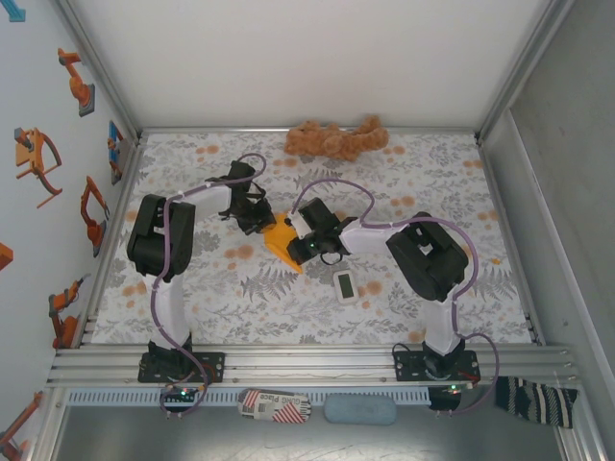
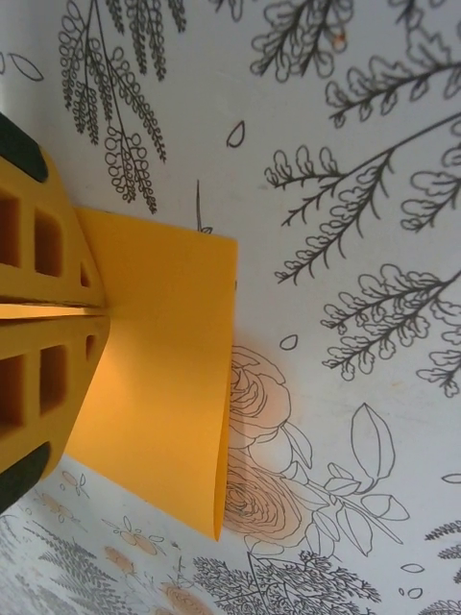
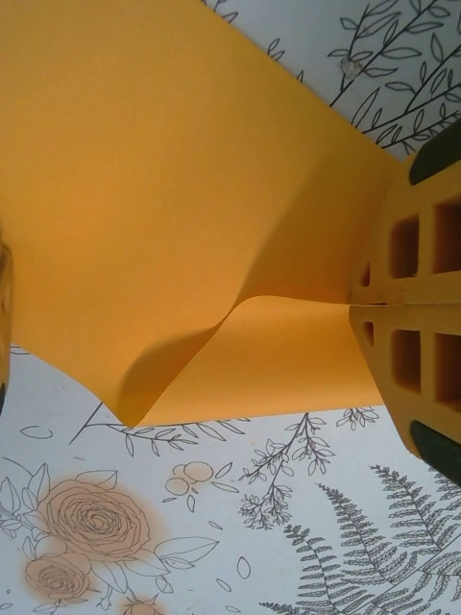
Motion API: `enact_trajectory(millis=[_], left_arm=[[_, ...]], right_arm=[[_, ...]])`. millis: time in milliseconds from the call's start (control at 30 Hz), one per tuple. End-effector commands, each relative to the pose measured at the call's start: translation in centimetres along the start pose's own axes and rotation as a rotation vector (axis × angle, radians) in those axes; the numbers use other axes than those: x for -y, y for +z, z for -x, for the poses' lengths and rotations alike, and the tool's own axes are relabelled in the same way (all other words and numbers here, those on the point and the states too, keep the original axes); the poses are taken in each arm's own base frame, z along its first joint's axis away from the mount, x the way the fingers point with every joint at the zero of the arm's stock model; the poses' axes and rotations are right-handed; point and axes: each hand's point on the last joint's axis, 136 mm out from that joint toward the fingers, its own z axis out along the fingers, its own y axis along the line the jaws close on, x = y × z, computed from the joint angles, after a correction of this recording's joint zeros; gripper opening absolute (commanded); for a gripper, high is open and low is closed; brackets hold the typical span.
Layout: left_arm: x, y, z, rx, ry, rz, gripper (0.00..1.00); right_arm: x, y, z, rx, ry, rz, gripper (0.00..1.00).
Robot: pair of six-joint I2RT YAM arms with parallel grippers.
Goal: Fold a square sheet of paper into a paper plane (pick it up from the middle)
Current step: Third fold the triangle at the center of the table.
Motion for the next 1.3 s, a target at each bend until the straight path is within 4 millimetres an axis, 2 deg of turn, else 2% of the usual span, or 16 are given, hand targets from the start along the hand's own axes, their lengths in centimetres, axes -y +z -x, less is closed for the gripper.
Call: enact_trajectory(millis=[0,1267], left_arm=[[-2.0,1.2,-1.0,-0.044,-0.002,0.083,0.12],[-4.0,2.8,-1.4,-0.085,-0.005,0.160,0.09]], right_arm=[[0.5,-0.7,0.9,0.016,0.020,-0.031,0.00],[0.7,-1.6,0.9,0.035,0.004,-0.055,0.00]])
